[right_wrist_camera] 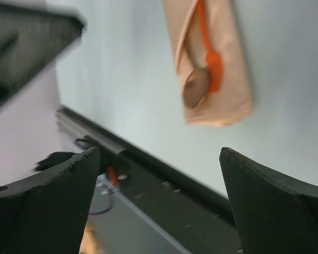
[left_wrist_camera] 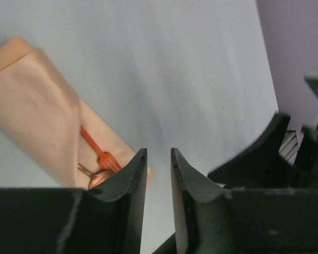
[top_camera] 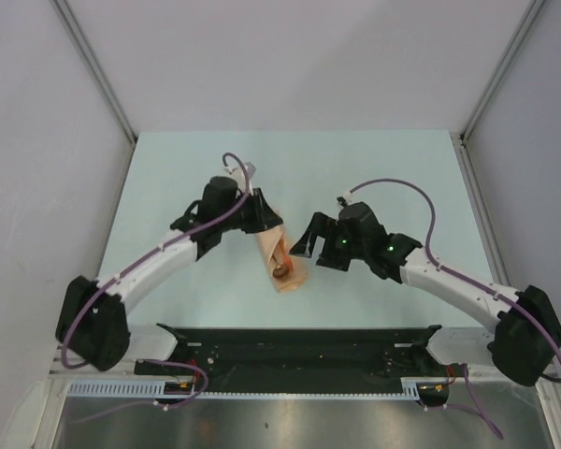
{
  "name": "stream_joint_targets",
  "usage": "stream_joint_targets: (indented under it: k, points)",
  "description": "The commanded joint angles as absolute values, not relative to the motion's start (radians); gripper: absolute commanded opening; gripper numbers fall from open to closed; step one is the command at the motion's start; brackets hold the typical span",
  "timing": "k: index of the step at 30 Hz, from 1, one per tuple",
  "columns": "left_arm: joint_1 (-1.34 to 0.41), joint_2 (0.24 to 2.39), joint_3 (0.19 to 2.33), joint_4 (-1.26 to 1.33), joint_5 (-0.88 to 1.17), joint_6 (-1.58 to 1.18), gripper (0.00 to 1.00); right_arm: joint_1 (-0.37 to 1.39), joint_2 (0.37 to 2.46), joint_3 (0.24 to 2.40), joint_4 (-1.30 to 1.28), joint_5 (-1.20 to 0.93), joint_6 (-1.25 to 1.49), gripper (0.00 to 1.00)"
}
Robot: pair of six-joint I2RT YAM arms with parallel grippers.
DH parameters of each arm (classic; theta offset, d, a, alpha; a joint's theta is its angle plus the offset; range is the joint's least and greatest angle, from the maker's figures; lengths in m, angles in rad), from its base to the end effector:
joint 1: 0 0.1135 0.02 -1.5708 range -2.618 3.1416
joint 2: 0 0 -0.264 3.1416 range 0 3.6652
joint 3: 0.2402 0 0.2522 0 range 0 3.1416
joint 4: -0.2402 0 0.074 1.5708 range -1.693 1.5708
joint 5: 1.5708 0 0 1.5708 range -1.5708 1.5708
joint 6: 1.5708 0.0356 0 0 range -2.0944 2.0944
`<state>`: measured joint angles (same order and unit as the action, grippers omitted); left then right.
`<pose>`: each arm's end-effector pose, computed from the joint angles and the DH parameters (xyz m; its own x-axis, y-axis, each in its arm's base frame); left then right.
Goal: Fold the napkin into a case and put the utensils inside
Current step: Reset both arms
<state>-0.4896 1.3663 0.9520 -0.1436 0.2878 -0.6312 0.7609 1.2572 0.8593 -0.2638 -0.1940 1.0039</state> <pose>0.2658 -0.1531 0.2711 -0.7687 -0.2315 -0.5962 0.2599 0.7387 -0.6219 0.1934 0.1936 0.2581 -0.9027 0.2835 -0.3237 -0.0471 0.6827 0.7292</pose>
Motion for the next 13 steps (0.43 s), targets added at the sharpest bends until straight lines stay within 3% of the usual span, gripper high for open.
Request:
stream_joint_targets:
  k: [1,8,9,11,12,13]
  points:
    - [-0.649,1.083,0.754,0.026,0.186,-0.494,0.33,0.742,1.143,0.757,-0.257,-0.002,0.566,1.00]
    - [-0.758,0.660,0.387,0.245,0.021,-0.545,0.55,0.735,0.849,0.536,-0.066,0.127,0.494,1.00]
    - [-0.761,0.623,0.332,0.283,0.021,-0.545,0.64,0.733,0.827,0.519,-0.061,0.129,0.500,1.00]
    - [-0.761,0.536,0.286,0.317,0.003,-0.575,0.74,0.727,0.793,0.451,-0.011,0.103,0.529,1.00]
    - [-0.762,0.511,0.240,0.372,-0.029,-0.600,0.99,0.726,0.775,0.436,-0.011,0.095,0.543,1.00]
    - [-0.762,0.493,0.212,0.408,-0.043,-0.647,1.00,0.726,0.761,0.425,0.030,0.094,0.554,1.00]
